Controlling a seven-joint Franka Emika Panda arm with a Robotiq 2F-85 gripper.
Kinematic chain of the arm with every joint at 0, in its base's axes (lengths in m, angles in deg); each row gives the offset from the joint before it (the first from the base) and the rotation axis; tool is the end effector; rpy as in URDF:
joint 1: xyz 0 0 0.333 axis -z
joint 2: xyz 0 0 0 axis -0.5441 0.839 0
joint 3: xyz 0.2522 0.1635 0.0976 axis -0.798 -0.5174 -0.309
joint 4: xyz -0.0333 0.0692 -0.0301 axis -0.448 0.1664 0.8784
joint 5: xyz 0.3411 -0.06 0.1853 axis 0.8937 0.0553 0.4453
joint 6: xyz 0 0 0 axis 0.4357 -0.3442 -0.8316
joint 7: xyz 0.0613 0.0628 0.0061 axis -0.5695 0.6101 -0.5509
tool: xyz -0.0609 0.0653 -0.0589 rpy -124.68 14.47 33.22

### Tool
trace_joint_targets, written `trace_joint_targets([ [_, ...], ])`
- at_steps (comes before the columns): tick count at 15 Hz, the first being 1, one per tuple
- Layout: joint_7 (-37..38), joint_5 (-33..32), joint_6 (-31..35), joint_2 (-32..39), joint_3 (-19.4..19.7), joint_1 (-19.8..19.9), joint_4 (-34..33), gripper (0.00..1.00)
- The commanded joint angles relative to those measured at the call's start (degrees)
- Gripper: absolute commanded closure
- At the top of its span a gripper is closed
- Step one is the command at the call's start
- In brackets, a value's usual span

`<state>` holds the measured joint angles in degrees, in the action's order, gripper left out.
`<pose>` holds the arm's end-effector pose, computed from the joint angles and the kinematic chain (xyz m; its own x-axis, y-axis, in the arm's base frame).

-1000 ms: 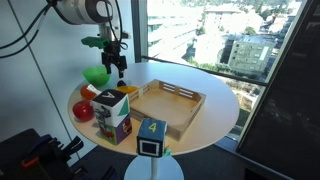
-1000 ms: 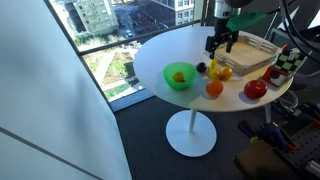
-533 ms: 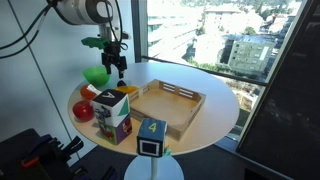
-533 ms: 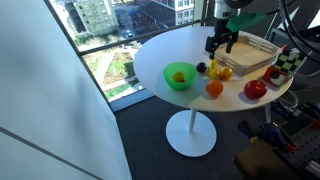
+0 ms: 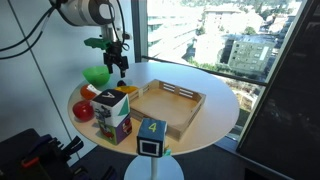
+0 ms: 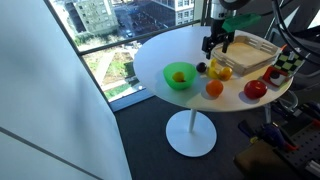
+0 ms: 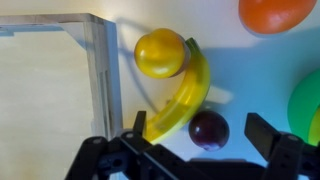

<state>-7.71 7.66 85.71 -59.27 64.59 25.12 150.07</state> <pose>0.5518 0.1026 0.2997 0.9967 -0.0346 -0.0738 -0.0313 -0.9985 0.0452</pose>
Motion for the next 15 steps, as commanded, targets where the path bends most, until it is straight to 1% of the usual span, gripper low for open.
trace_joint_targets([
  [1,0.48,-0.15,0.83,2.15,-0.36,-0.09,-2.53,0.00],
  [15,-2.23,-0.32,5.86,8.03,-0.82,-0.68,-5.74,0.00],
])
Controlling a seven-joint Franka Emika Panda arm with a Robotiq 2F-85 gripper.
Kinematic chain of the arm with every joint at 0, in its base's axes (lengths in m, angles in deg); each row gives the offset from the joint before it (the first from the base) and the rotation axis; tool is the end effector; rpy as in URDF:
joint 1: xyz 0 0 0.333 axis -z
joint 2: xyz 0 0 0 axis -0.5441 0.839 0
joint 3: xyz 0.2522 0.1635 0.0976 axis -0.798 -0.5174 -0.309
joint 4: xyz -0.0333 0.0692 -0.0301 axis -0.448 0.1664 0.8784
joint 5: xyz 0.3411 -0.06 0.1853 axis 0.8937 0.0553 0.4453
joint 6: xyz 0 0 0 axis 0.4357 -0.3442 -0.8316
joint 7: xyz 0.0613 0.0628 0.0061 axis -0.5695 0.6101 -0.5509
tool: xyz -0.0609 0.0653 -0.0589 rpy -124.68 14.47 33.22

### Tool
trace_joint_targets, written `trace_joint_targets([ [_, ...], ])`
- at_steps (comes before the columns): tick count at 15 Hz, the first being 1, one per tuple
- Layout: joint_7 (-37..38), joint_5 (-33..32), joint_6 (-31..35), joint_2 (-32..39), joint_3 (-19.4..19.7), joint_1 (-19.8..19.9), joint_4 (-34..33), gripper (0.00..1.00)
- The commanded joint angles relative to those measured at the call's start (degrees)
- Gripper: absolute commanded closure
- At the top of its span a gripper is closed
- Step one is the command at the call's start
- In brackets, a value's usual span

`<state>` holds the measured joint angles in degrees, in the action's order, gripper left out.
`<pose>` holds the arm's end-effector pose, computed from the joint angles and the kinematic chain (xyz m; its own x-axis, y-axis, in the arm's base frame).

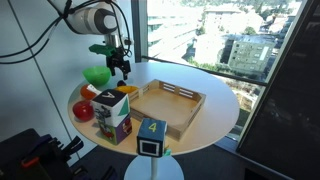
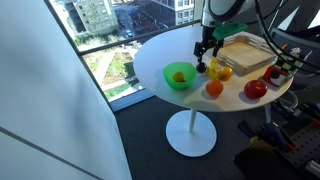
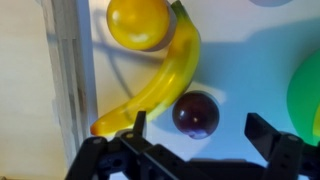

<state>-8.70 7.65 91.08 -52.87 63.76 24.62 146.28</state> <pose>0.5755 0.1212 0.2704 0.9995 0.0073 -0.0299 0.0080 -0.9997 0.0212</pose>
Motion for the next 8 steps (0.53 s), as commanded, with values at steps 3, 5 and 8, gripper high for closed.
trace_joint_targets([
  [3,-1.73,-0.42,1.05,2.80,0.00,-0.36,-2.69,0.00],
  [5,-1.88,-0.61,1.42,3.50,0.04,-0.61,-3.07,0.00],
  [8,-2.40,-0.73,1.74,4.42,0.07,-0.88,-3.60,0.00],
])
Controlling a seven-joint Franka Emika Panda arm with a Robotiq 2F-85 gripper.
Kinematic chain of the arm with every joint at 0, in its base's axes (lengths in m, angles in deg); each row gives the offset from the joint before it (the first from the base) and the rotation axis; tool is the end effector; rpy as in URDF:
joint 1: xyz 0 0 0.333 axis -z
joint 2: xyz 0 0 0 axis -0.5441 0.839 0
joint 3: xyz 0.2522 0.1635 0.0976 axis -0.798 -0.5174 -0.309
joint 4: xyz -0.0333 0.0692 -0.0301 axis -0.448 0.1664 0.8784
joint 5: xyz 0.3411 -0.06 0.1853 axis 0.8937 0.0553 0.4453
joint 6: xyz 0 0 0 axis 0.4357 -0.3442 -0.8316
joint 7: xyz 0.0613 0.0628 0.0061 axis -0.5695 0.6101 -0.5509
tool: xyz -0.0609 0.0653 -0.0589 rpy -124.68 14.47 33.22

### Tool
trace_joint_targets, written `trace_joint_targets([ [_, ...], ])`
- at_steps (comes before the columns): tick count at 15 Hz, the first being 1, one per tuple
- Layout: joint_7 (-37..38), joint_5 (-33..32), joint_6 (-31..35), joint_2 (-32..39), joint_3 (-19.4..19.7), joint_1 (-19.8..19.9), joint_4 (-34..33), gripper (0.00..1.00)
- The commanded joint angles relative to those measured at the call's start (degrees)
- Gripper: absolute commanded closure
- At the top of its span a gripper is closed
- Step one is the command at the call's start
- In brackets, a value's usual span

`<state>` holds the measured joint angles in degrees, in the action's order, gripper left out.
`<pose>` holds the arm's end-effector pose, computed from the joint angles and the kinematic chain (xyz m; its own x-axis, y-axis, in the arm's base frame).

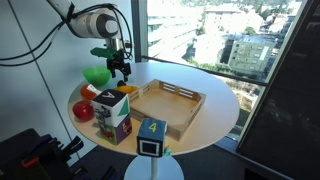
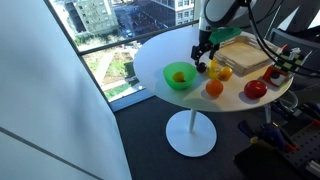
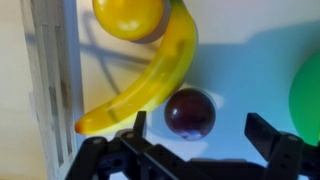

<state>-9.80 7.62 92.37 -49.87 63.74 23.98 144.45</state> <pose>0.5834 0.1299 0.2542 0.9989 0.0380 -0.0288 0.0385 -0.9991 0.0165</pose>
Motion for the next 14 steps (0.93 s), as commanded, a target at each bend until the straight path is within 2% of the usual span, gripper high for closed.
trace_joint_targets([
  [1,-1.43,-0.84,0.58,1.72,0.16,-0.35,-1.93,0.00],
  [14,-2.31,-1.50,1.59,4.48,0.55,-0.64,-3.62,0.00],
])
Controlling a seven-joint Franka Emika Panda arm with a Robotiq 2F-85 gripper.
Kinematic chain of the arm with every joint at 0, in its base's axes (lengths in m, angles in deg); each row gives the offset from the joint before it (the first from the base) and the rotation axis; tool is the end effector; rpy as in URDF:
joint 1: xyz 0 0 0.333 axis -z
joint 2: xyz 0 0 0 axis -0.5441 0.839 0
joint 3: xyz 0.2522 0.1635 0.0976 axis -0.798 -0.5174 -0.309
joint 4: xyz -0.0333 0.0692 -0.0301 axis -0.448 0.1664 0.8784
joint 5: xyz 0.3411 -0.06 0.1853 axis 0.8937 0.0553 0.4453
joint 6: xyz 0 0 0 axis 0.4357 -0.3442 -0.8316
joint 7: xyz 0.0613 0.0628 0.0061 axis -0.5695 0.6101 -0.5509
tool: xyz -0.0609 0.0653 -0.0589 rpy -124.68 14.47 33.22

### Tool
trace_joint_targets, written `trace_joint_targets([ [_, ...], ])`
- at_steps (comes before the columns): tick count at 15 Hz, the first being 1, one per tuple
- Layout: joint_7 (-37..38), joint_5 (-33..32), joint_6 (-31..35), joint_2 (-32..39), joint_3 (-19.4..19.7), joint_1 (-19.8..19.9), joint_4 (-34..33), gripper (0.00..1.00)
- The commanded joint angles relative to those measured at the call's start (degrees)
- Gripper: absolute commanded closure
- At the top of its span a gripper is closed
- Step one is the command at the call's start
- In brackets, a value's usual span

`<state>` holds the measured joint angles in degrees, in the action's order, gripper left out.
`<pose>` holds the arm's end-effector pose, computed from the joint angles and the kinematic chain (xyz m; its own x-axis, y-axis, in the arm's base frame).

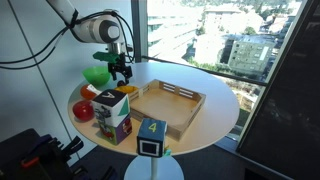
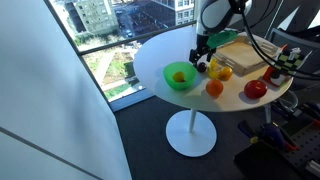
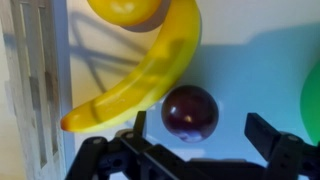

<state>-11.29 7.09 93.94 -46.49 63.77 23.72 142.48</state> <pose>0.5923 0.1344 0.2348 0.9969 0.0744 -0.0260 0.0748 -0.9971 0.0170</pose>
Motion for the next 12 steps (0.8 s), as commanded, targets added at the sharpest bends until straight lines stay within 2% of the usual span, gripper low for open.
trace_joint_targets([
  [1,-0.87,-1.01,0.00,1.24,0.51,-0.36,-1.75,0.00],
  [7,-0.81,-1.09,-0.21,1.75,0.60,-0.38,-1.99,0.01],
  [8,-0.83,-1.02,-0.35,1.89,0.59,-0.35,-2.10,0.26],
  [9,-0.79,-1.09,-0.39,2.02,0.65,-0.39,-2.19,0.26],
  [10,-0.80,-1.11,-0.43,2.11,0.67,-0.40,-2.25,0.32],
  [12,-0.77,-1.07,-0.60,2.19,0.71,-0.39,-2.36,0.49],
])
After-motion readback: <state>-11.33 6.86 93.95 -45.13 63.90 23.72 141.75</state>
